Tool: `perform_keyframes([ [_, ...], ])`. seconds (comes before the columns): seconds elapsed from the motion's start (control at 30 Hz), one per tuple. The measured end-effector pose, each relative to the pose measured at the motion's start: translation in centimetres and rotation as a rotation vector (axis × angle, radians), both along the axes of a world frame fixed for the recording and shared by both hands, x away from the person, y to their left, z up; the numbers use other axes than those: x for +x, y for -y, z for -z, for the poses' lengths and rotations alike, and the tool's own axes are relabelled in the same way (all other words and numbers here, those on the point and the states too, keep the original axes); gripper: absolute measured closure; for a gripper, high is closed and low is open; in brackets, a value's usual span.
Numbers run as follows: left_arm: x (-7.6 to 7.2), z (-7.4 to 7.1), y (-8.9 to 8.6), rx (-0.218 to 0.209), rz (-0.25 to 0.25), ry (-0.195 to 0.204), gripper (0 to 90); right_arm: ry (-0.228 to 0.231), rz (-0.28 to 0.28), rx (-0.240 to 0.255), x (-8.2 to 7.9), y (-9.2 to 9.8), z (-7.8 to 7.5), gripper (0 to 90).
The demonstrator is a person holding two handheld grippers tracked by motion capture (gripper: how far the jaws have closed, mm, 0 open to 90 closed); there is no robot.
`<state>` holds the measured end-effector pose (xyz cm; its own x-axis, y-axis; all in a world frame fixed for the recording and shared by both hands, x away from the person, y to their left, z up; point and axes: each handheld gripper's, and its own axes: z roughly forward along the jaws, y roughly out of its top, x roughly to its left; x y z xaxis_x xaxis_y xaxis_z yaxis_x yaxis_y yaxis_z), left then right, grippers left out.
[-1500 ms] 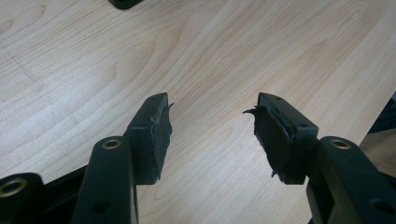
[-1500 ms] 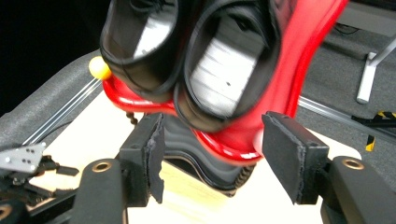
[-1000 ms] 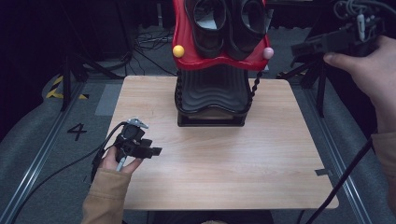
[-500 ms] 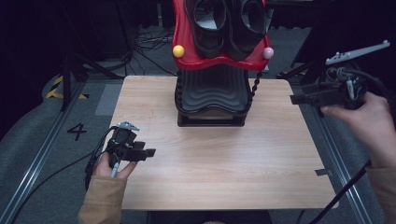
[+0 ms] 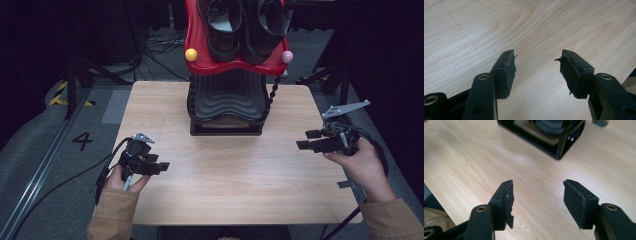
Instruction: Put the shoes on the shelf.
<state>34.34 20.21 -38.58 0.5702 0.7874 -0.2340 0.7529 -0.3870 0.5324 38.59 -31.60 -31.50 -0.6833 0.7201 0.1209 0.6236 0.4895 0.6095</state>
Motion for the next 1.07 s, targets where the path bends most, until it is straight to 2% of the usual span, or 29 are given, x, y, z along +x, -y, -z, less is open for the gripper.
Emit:
perform_keyframes([
  [0.03,0.0,0.0,0.0,0.000,0.000,0.000,46.0,0.000,0.000,0.000,0.0,0.0,0.0,41.8],
  [0.07,0.1,0.1,0.0,0.008,0.003,0.003,46.0,-0.007,-0.006,-0.009,-0.1,-0.3,1.4,42.6],
  [0.13,0.2,0.3,0.2,0.009,0.000,-0.008,45.9,-0.008,-0.016,-0.009,-0.2,-0.4,1.9,42.6],
  [0.17,0.2,0.4,0.2,0.011,0.002,-0.009,45.9,-0.011,-0.024,-0.005,-0.3,-0.6,2.9,42.8],
  [0.23,0.3,0.5,0.3,0.011,0.002,-0.012,45.9,0.004,-0.024,-0.030,-0.6,-1.1,4.3,45.7],
  [0.3,0.3,0.6,0.3,0.013,0.007,-0.011,45.9,-0.004,-0.059,-0.029,-0.9,-1.4,5.7,45.9],
  [0.37,0.3,0.6,0.4,0.015,0.010,-0.012,45.9,-0.014,-0.061,-0.023,-1.0,-1.5,6.3,45.9],
  [0.53,0.4,0.9,0.7,0.024,0.018,-0.017,45.9,-0.037,-0.022,-0.002,-1.2,-1.5,9.1,48.4],
  [0.6,0.4,1.2,0.7,0.029,0.019,-0.019,46.0,-0.063,-0.023,-0.029,-1.1,-1.4,10.2,48.0],
  [0.63,0.5,1.3,0.7,0.029,0.020,-0.022,46.0,-0.056,-0.023,-0.046,-1.2,-1.3,10.7,48.0],
  [0.73,0.7,1.6,0.6,0.034,0.015,-0.027,46.0,-0.081,-0.015,-0.060,-1.2,-0.8,12.2,47.1],
  [0.9,0.8,2.3,0.6,0.041,0.018,-0.037,45.9,-0.108,0.007,-0.080,-0.8,-0.5,13.8,46.9],
  [1.07,1.1,3.3,0.3,0.053,0.018,-0.053,45.7,-0.087,0.001,-0.090,-0.7,-0.3,14.3,45.8],
])
